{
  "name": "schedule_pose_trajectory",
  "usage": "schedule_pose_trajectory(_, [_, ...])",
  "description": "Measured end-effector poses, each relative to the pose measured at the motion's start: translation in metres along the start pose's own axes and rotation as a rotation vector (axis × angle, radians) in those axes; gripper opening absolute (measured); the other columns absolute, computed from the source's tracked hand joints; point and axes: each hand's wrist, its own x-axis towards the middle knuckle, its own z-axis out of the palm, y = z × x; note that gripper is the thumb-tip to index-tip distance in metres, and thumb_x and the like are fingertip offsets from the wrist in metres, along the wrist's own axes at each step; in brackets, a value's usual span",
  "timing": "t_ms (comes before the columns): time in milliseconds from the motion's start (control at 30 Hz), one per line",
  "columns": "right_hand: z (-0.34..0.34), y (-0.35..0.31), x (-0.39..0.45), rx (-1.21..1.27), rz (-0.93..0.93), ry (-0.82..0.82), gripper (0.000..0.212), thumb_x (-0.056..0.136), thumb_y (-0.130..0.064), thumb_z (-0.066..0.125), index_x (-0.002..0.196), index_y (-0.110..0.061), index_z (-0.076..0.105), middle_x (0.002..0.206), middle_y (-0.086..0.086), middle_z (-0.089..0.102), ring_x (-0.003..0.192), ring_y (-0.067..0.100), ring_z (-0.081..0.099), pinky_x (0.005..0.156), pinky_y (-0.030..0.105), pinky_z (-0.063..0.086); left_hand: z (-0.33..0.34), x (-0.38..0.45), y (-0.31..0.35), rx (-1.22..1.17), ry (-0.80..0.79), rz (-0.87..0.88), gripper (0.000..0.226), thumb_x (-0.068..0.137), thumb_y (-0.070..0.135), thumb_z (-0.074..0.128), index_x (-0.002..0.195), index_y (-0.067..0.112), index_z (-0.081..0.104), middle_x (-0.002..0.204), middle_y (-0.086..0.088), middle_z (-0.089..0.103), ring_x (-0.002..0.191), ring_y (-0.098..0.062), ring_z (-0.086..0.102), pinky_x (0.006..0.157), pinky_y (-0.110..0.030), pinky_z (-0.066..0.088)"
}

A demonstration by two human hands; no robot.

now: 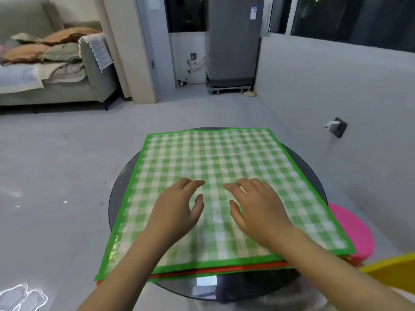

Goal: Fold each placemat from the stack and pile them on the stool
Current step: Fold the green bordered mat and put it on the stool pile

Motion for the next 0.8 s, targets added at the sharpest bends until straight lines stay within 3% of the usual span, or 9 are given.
schedule_pose_trajectory(200, [-0.008, -0.013, -0.054, 0.036, -0.042, -0.139, 0.040, 0.079, -0.038, 0.041, 0.103, -0.024, 0.069, 0.092, -0.007, 0.069, 0.080, 0.014, 0.066, 0.066, 0.028, 0.053, 0.008, -0.061, 0.013, 0.013, -0.144, -0.017, 0.050, 0.085, 0.048, 0.040, 0.124, 0.025, 0.059, 0.110, 0.007, 0.060, 0.100, -0.012, 0.059, 0.080, -0.023, 0.044])
schedule_pose_trajectory(333, [-0.008, -0.014, -0.076, 0.110, -0.047, -0.308, 0.043, 0.092, -0.046, 0.036, 0.126, -0.029, 0.055, 0.120, -0.011, 0.059, 0.112, 0.012, 0.053, 0.091, 0.025, 0.038, 0.020, -0.085, 0.011, 0.018, -0.224, 0.015, 0.044, 0.087, 0.054, 0.046, 0.119, 0.029, 0.062, 0.108, 0.009, 0.059, 0.101, -0.009, 0.055, 0.082, -0.019, 0.040])
schedule_pose_trajectory(400, [-0.007, -0.009, -0.084, 0.124, -0.075, -0.347, 0.041, 0.095, -0.049, 0.038, 0.130, -0.033, 0.049, 0.126, -0.014, 0.053, 0.118, 0.008, 0.044, 0.092, 0.021, 0.031, 0.024, -0.090, 0.011, 0.067, -0.255, 0.065, 0.056, 0.080, 0.064, 0.036, 0.113, 0.031, 0.065, 0.107, 0.010, 0.059, 0.101, -0.010, 0.053, 0.084, -0.022, 0.040])
schedule_pose_trajectory(500, [-0.007, -0.004, -0.089, 0.122, -0.081, -0.389, 0.038, 0.094, -0.050, 0.041, 0.127, -0.036, 0.051, 0.124, -0.017, 0.052, 0.115, 0.006, 0.043, 0.090, 0.020, 0.030, 0.028, -0.092, 0.011, 0.084, -0.258, 0.089, 0.060, 0.076, 0.064, 0.032, 0.110, 0.030, 0.068, 0.108, 0.008, 0.061, 0.101, -0.015, 0.053, 0.086, -0.027, 0.041])
schedule_pose_trajectory(700, [-0.005, 0.000, -0.089, 0.175, -0.026, -0.408, 0.033, 0.093, -0.046, 0.047, 0.122, -0.034, 0.059, 0.120, -0.016, 0.057, 0.113, 0.006, 0.046, 0.091, 0.021, 0.035, 0.027, -0.089, 0.011, 0.046, -0.248, 0.066, 0.029, 0.086, 0.047, 0.060, 0.108, 0.032, 0.070, 0.109, 0.009, 0.062, 0.102, -0.012, 0.053, 0.086, -0.023, 0.040])
schedule_pose_trajectory(800, [-0.006, 0.002, -0.088, 0.200, 0.012, -0.421, 0.032, 0.091, -0.048, 0.049, 0.117, -0.034, 0.062, 0.117, -0.018, 0.059, 0.112, 0.004, 0.047, 0.090, 0.019, 0.037, 0.024, -0.086, 0.011, 0.004, -0.281, 0.024, 0.024, 0.085, 0.044, 0.063, 0.104, 0.033, 0.072, 0.108, 0.013, 0.061, 0.102, -0.007, 0.050, 0.085, -0.020, 0.039])
